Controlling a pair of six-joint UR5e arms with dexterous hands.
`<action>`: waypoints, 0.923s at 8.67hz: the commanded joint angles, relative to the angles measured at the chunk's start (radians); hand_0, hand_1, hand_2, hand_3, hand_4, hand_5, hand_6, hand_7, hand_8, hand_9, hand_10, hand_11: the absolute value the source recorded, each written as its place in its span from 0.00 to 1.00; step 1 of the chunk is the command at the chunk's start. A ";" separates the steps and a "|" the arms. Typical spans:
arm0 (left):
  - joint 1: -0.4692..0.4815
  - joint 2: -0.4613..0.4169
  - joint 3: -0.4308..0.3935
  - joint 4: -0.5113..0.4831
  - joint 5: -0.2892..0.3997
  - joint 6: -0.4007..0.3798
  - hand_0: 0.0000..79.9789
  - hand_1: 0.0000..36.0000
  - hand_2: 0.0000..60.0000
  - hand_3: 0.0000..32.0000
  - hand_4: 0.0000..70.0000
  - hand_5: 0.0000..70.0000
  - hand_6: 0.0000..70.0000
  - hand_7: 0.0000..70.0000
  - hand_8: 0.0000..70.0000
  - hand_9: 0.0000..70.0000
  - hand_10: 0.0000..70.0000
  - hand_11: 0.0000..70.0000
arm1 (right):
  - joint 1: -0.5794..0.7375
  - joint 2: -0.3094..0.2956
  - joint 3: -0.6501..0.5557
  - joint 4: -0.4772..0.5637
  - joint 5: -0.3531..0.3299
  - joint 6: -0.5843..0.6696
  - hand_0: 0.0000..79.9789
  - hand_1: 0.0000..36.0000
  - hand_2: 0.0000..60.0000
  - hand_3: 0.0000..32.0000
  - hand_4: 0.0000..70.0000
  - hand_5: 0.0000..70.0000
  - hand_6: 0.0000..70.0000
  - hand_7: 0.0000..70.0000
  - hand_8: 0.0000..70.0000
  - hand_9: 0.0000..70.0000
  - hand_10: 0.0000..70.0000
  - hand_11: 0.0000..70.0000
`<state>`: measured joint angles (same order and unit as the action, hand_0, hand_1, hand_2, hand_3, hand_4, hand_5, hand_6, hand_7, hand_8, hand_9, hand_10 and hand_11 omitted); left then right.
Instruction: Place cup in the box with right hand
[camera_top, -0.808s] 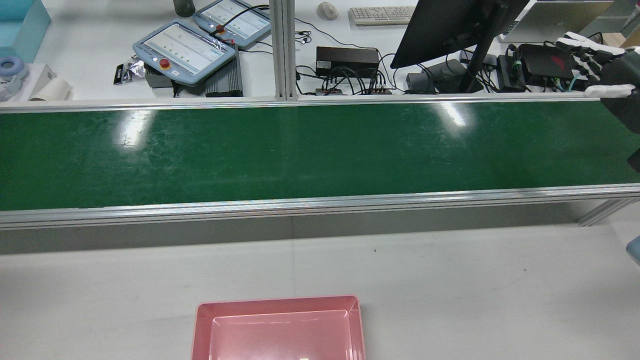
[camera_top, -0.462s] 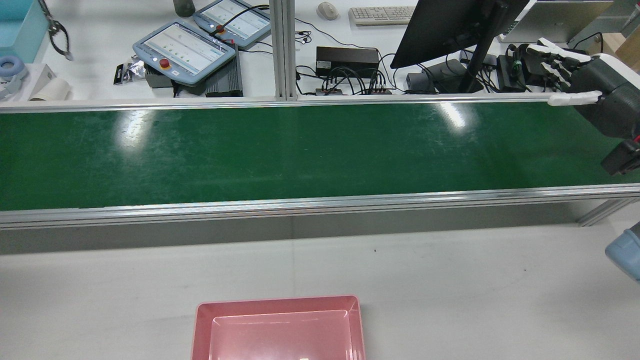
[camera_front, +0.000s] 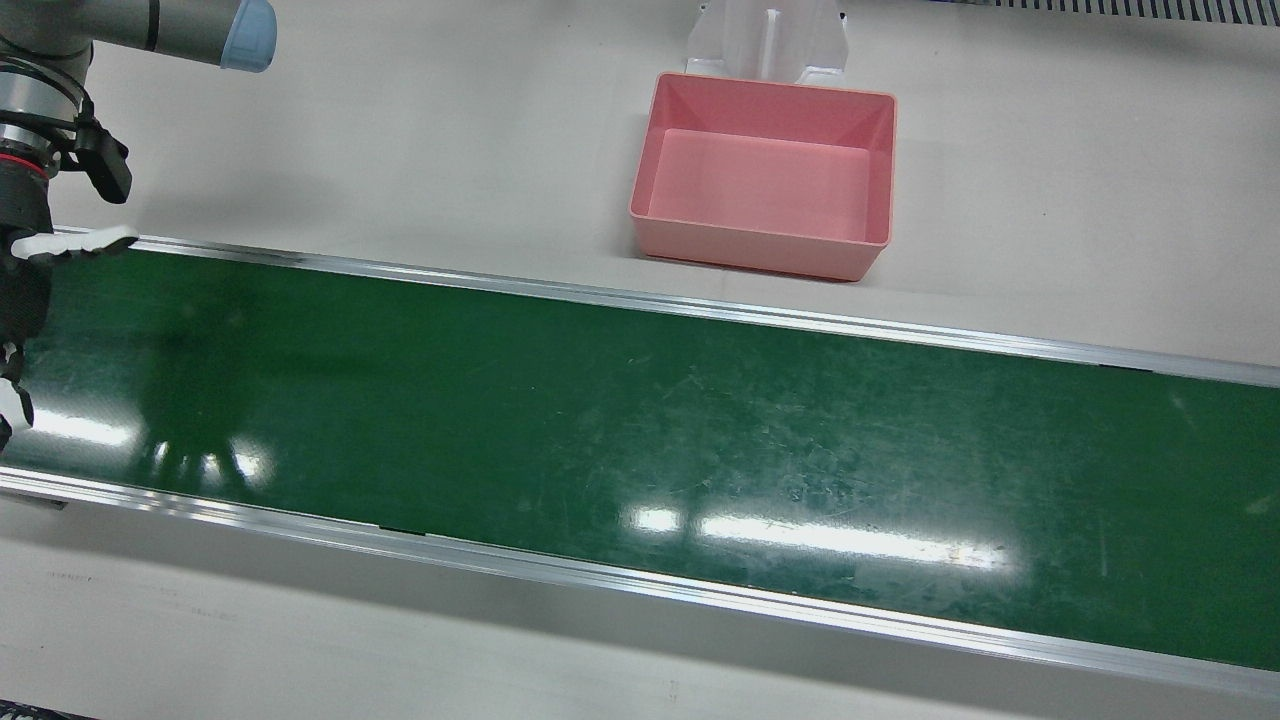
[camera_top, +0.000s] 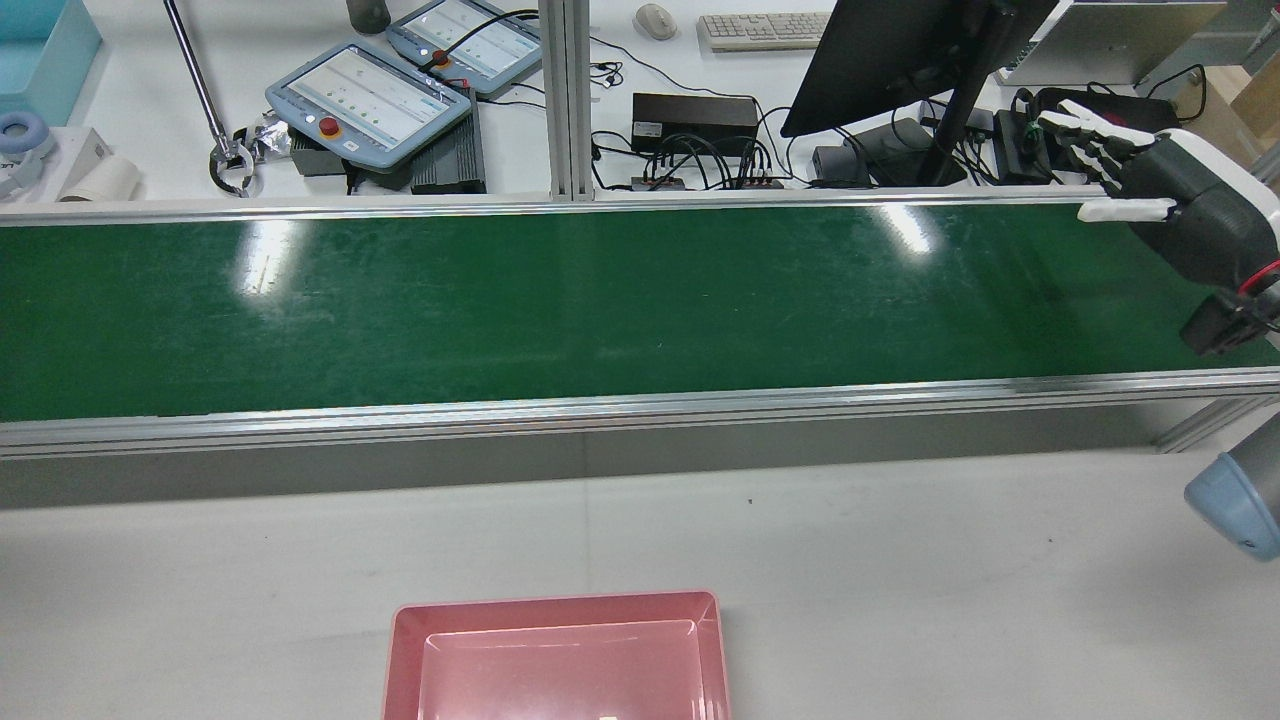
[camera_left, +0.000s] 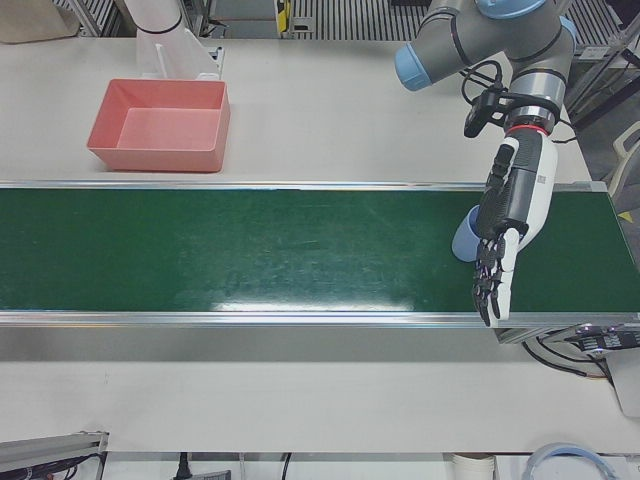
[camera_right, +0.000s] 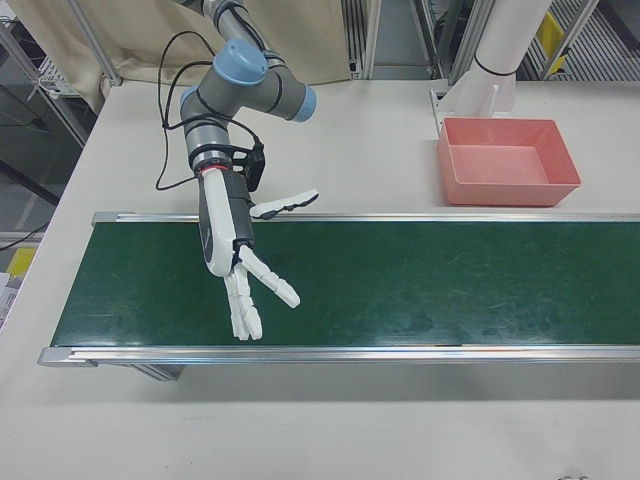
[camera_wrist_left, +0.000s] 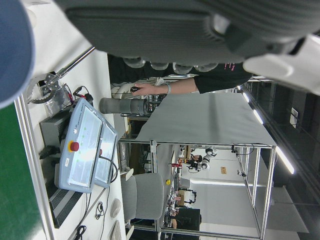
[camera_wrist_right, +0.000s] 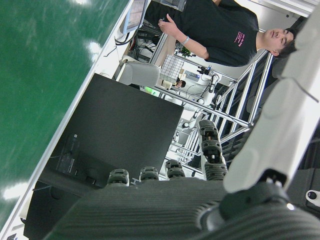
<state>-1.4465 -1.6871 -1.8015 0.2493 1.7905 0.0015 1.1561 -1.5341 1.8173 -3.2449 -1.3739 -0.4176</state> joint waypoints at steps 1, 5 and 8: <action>0.000 0.000 0.001 -0.001 0.000 0.000 0.00 0.00 0.00 0.00 0.00 0.00 0.00 0.00 0.00 0.00 0.00 0.00 | 0.004 0.003 -0.044 0.020 -0.002 0.006 0.56 0.25 0.12 0.00 0.12 0.05 0.05 0.16 0.01 0.07 0.03 0.07; 0.000 0.001 0.001 -0.001 0.000 0.000 0.00 0.00 0.00 0.00 0.00 0.00 0.00 0.00 0.00 0.00 0.00 0.00 | -0.013 0.008 -0.044 0.022 0.002 0.008 0.55 0.30 0.24 0.00 0.08 0.05 0.05 0.17 0.02 0.07 0.03 0.06; 0.000 0.000 0.001 -0.001 0.000 0.000 0.00 0.00 0.00 0.00 0.00 0.00 0.00 0.00 0.00 0.00 0.00 0.00 | -0.027 0.015 -0.046 0.022 -0.001 0.005 0.58 0.20 0.00 0.01 0.14 0.05 0.04 0.17 0.02 0.07 0.03 0.06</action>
<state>-1.4465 -1.6871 -1.8008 0.2485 1.7906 0.0015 1.1417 -1.5256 1.7715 -3.2230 -1.3722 -0.4106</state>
